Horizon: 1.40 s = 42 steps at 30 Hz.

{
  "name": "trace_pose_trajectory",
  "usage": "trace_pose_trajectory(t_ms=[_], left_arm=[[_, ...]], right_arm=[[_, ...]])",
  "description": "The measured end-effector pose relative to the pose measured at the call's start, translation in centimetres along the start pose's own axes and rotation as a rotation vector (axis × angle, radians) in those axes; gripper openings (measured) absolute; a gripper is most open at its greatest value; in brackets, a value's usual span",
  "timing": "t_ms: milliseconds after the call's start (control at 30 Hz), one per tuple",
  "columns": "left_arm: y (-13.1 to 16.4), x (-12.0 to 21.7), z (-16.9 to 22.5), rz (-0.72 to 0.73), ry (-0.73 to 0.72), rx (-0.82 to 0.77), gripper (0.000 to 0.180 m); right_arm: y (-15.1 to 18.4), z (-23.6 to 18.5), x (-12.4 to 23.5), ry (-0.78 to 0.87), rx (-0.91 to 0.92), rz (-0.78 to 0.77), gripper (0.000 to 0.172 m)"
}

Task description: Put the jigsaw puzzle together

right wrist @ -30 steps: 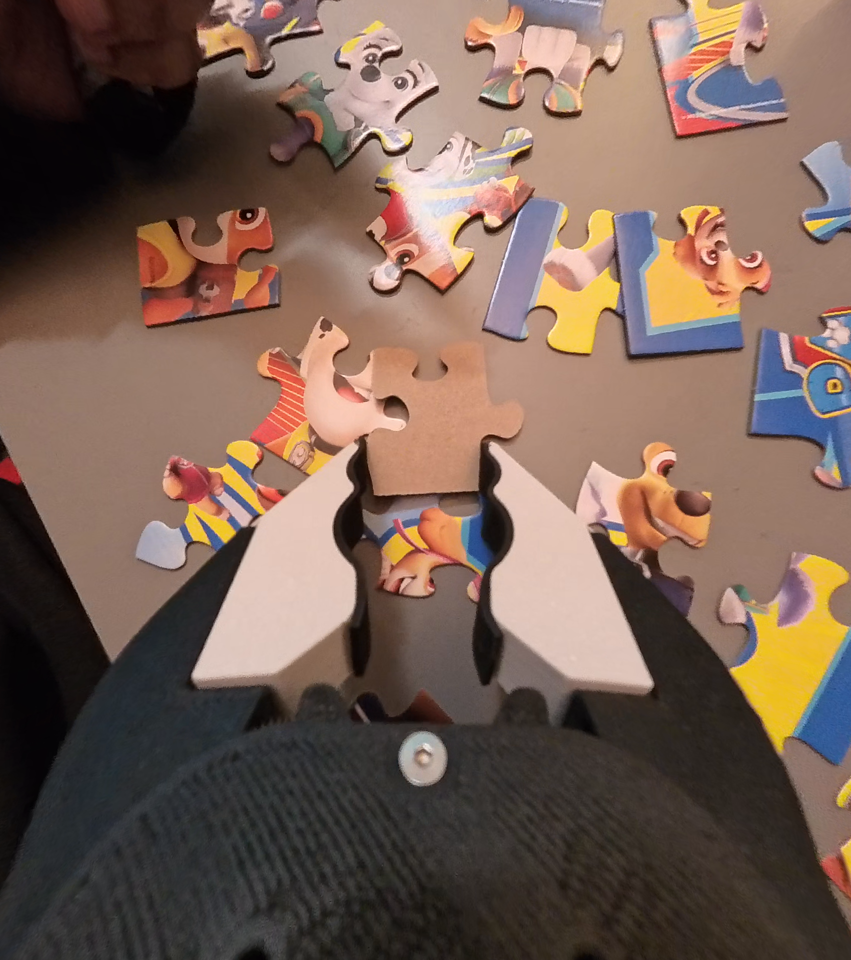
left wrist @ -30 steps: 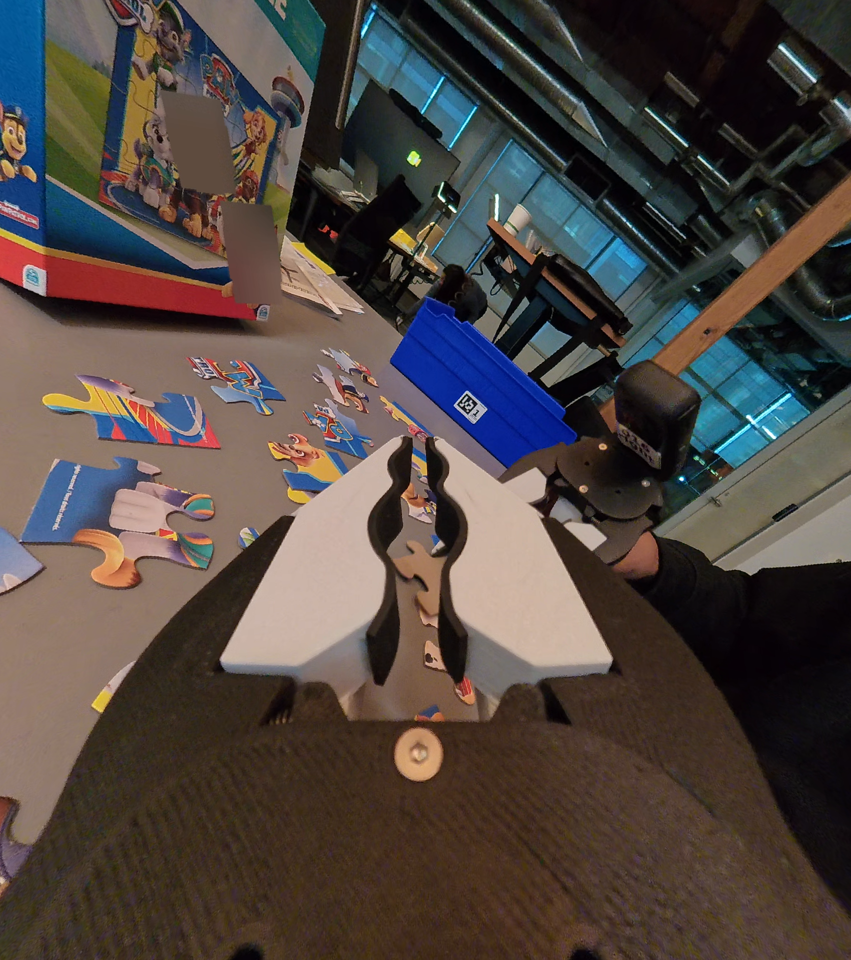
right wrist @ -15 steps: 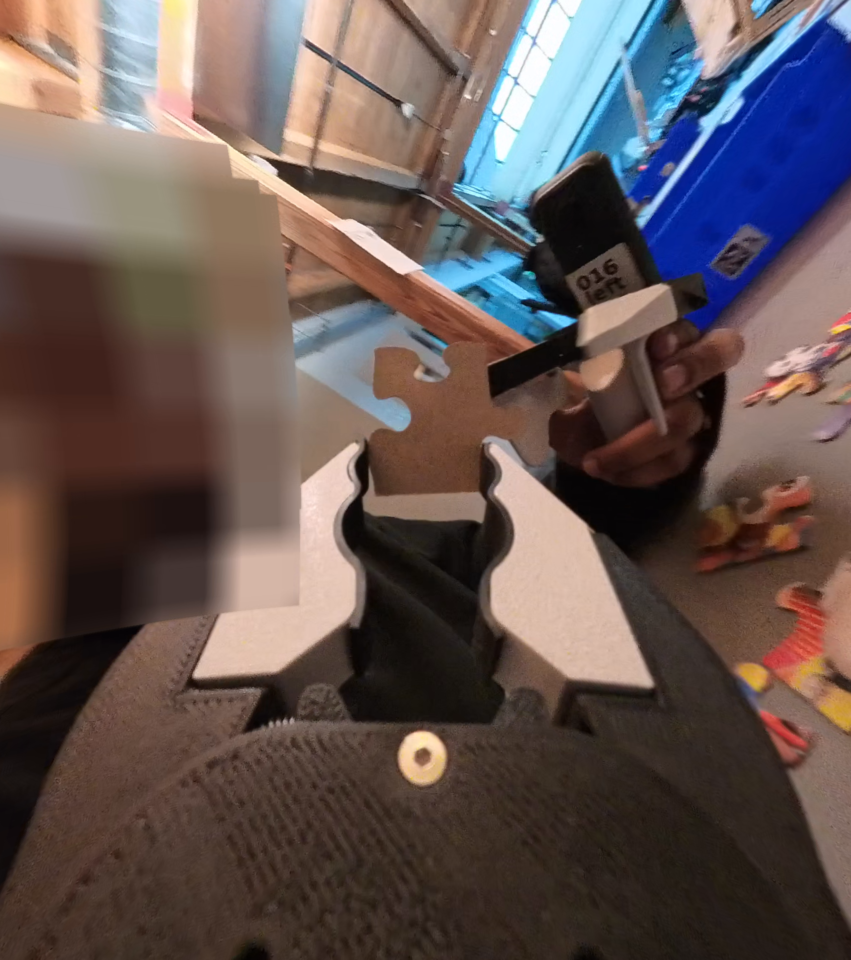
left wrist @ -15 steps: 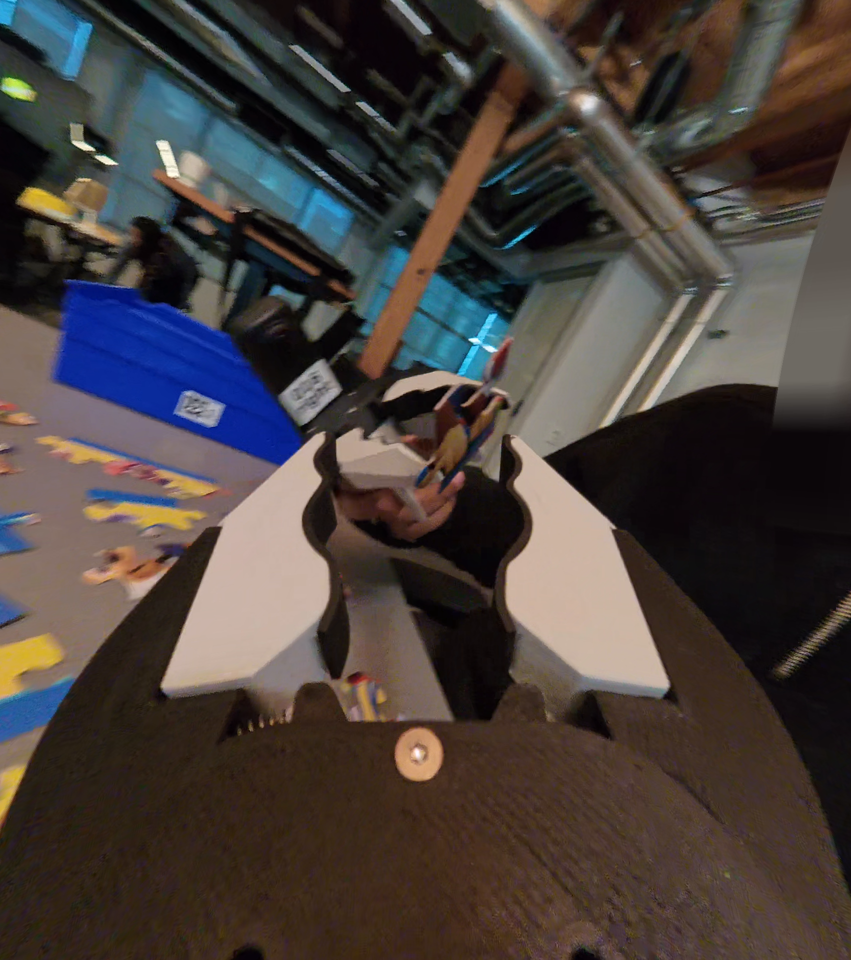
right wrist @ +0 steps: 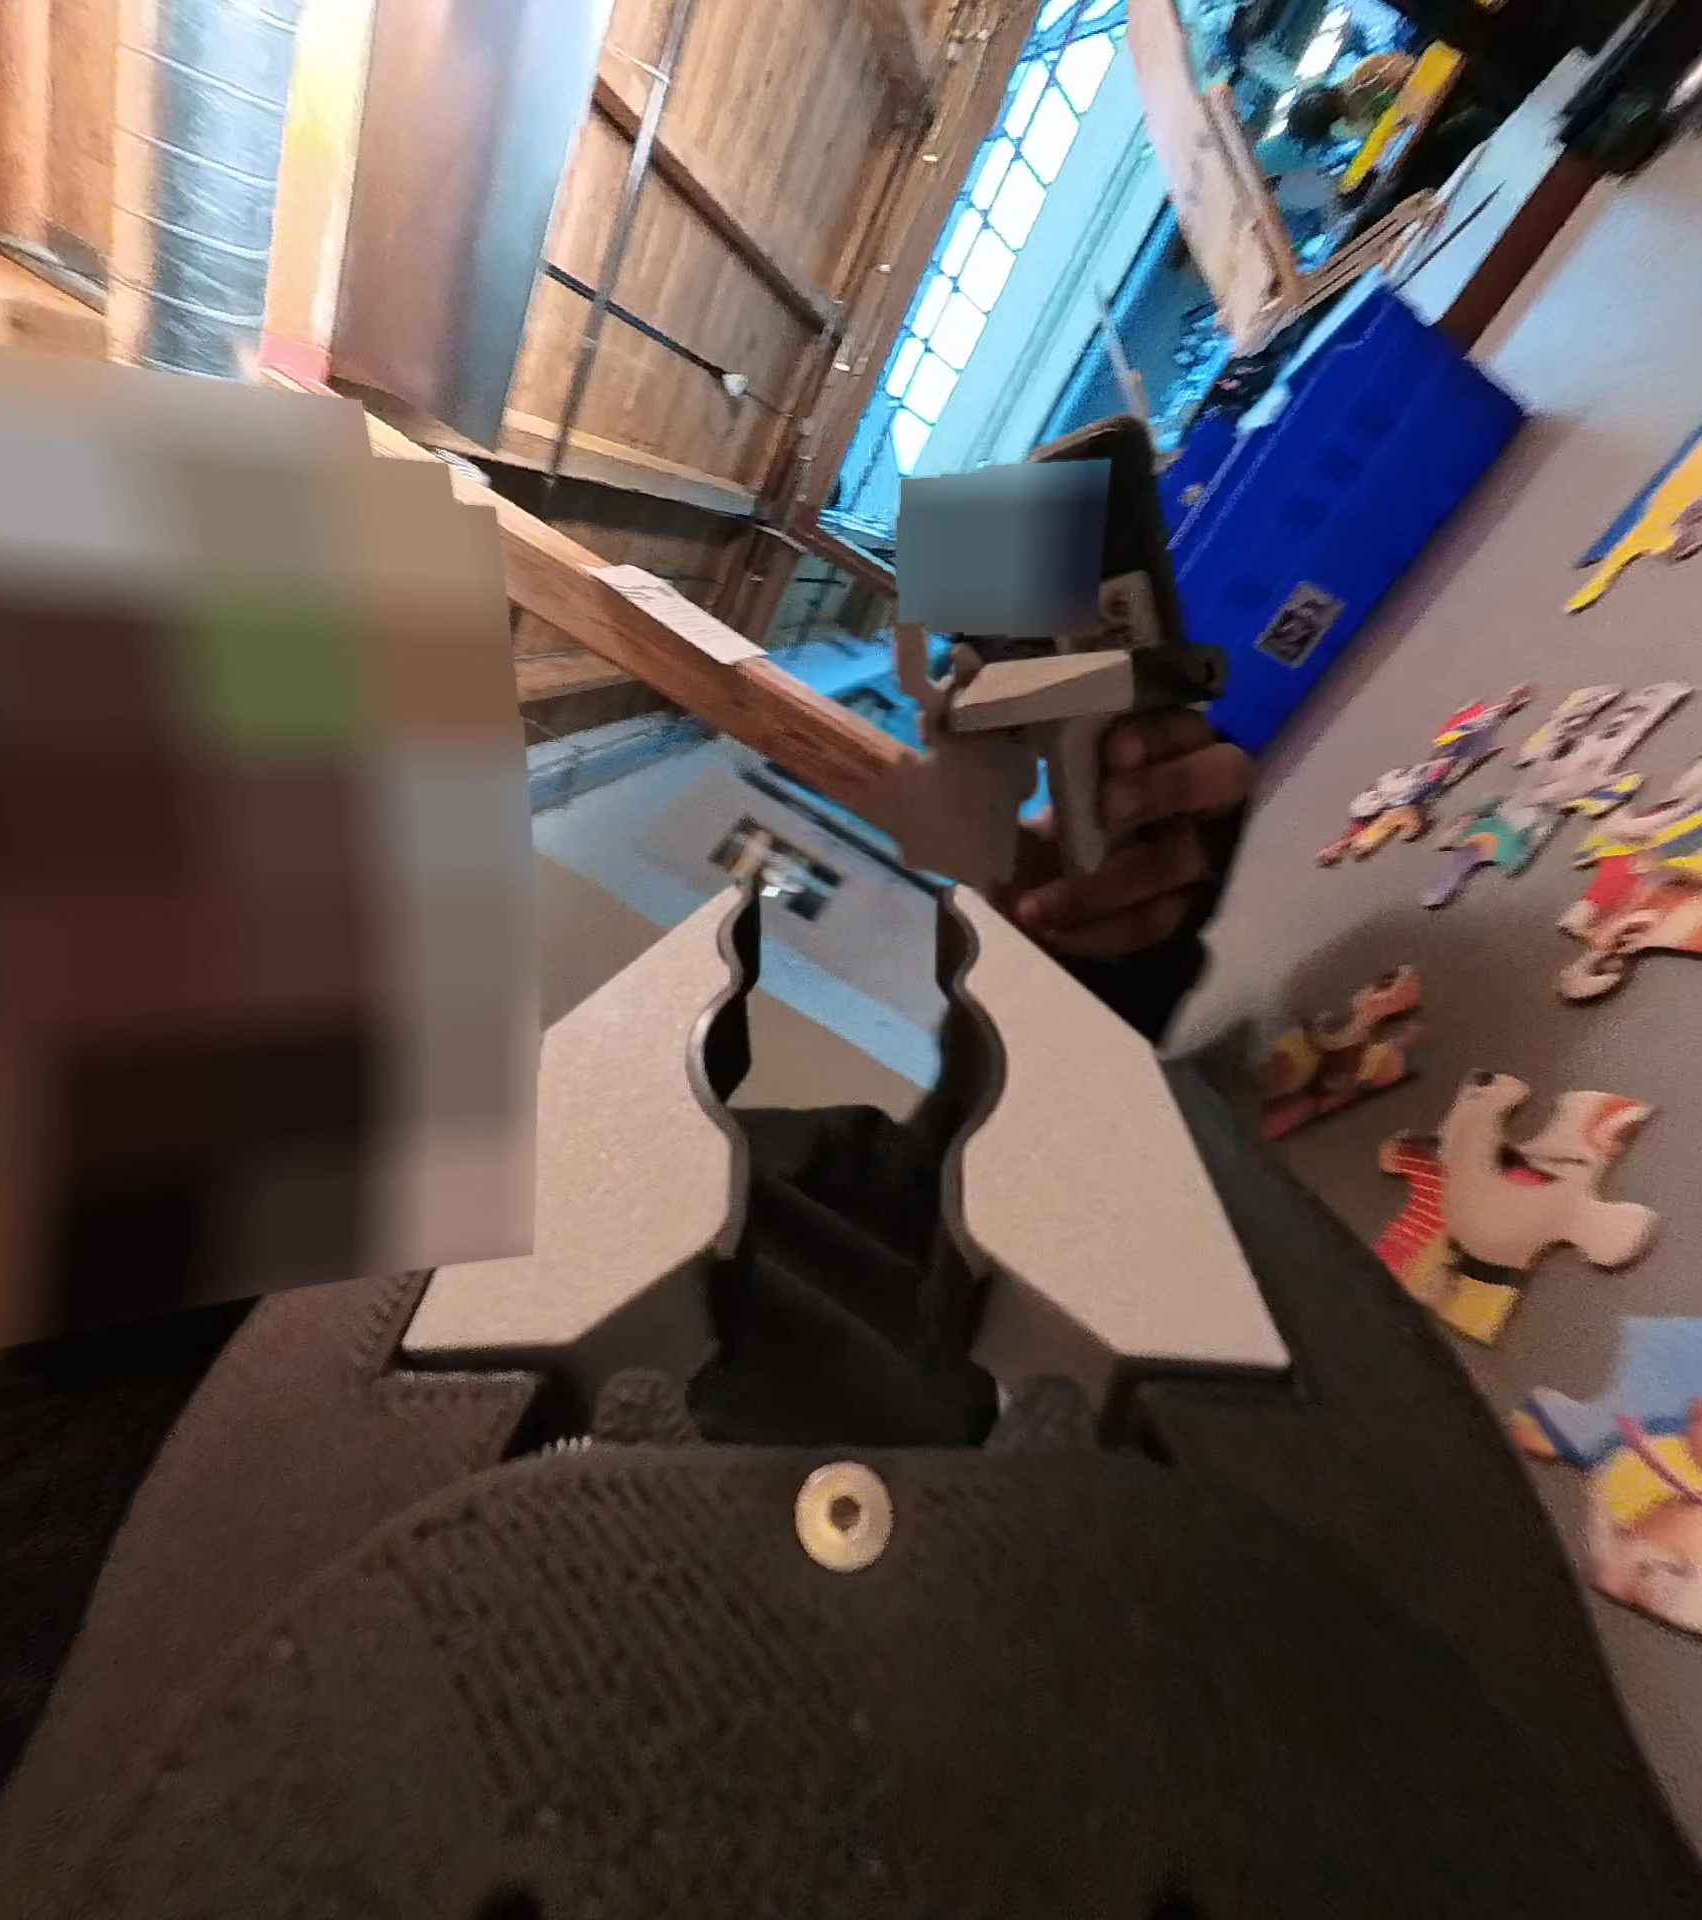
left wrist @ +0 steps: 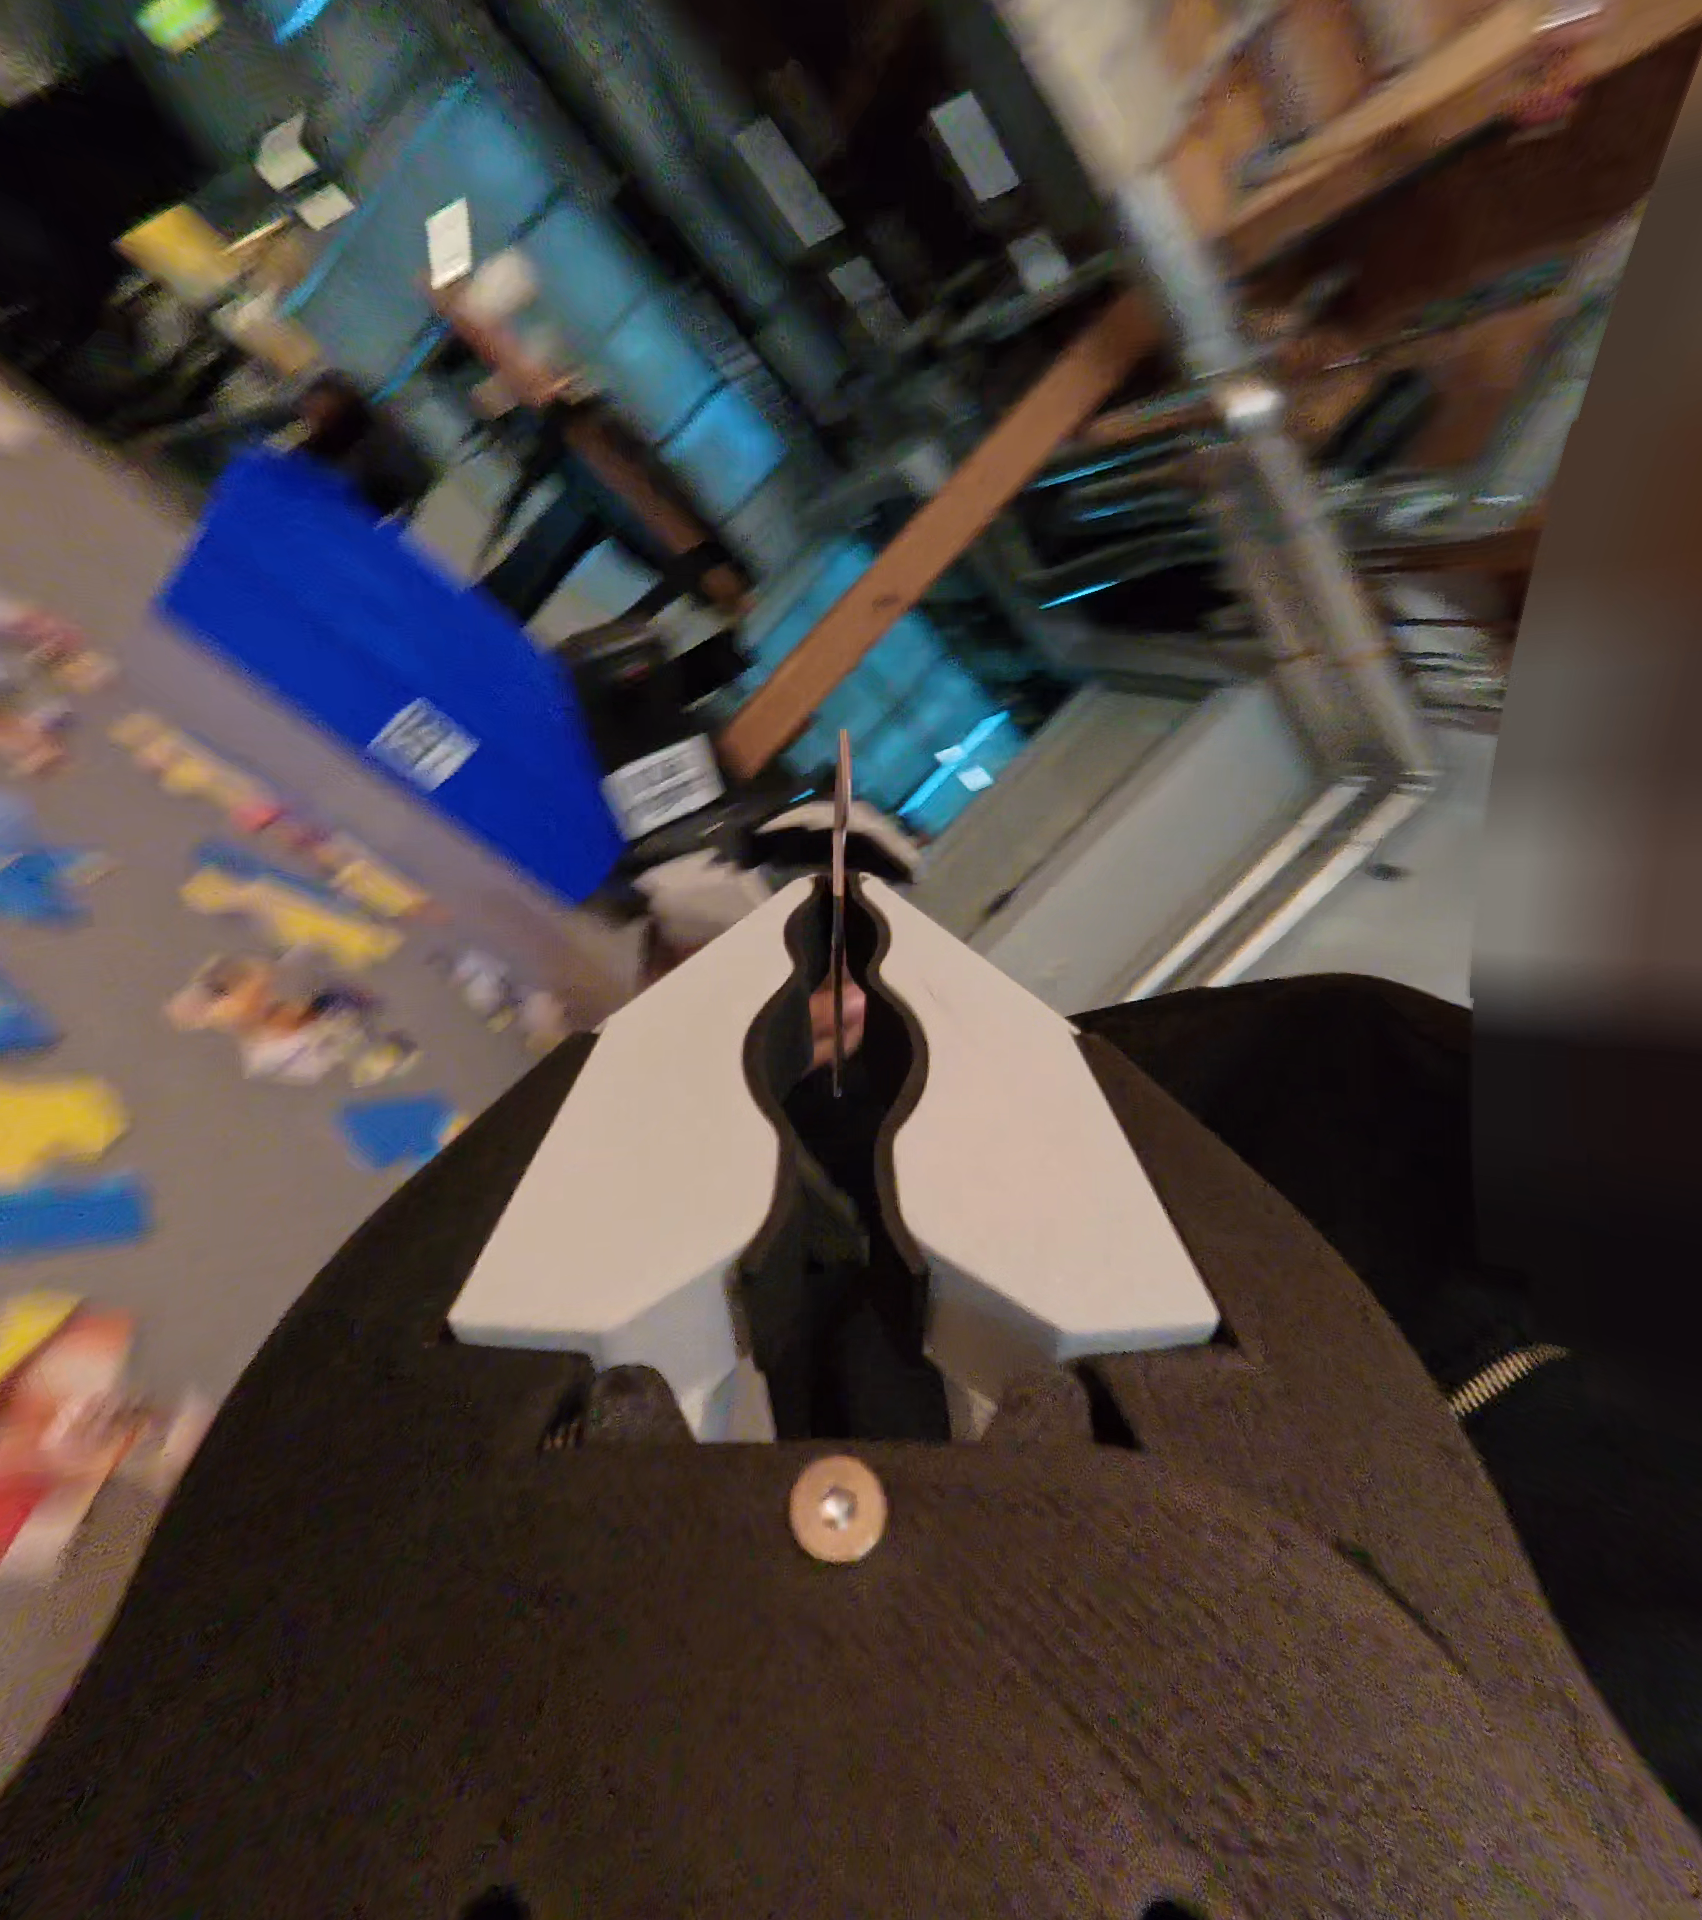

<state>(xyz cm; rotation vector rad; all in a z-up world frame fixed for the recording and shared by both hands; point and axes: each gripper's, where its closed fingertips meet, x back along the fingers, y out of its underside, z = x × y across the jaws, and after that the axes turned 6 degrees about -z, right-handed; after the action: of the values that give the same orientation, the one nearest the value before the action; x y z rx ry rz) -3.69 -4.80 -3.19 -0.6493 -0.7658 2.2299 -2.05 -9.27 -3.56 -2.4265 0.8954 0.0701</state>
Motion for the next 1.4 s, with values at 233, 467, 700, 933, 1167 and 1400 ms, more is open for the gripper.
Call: trace_pose_trajectory(t_ms=[233,467,700,933,1167,1400], left_arm=[[7.9,11.5,-1.8,-0.269,-0.622,0.18,0.0],[13.0,15.8,-1.6,-0.349,-0.75,0.342,0.006],[9.2,18.5,-3.5,-0.314,-1.049,0.187,0.041],[2.1,13.4,-1.8,-0.036,-0.996,-0.257,0.047],[3.9,7.4,-7.8,-0.253,-1.267,-0.485,0.071],[1.8,1.5,-7.6,-0.092,-1.056,-0.577,0.06]], right_arm=[[0.6,1.7,2.0,0.306,0.261,-0.074,0.033],[0.6,2.6,1.5,0.343,0.323,-0.091,0.034],[0.3,2.2,3.4,0.473,0.443,-0.084,0.034],[-1.9,3.1,7.9,0.773,0.783,0.007,0.042],[-3.2,5.2,12.7,1.147,1.056,0.117,0.064],[-3.1,4.4,13.8,1.121,1.036,0.213,0.059]])
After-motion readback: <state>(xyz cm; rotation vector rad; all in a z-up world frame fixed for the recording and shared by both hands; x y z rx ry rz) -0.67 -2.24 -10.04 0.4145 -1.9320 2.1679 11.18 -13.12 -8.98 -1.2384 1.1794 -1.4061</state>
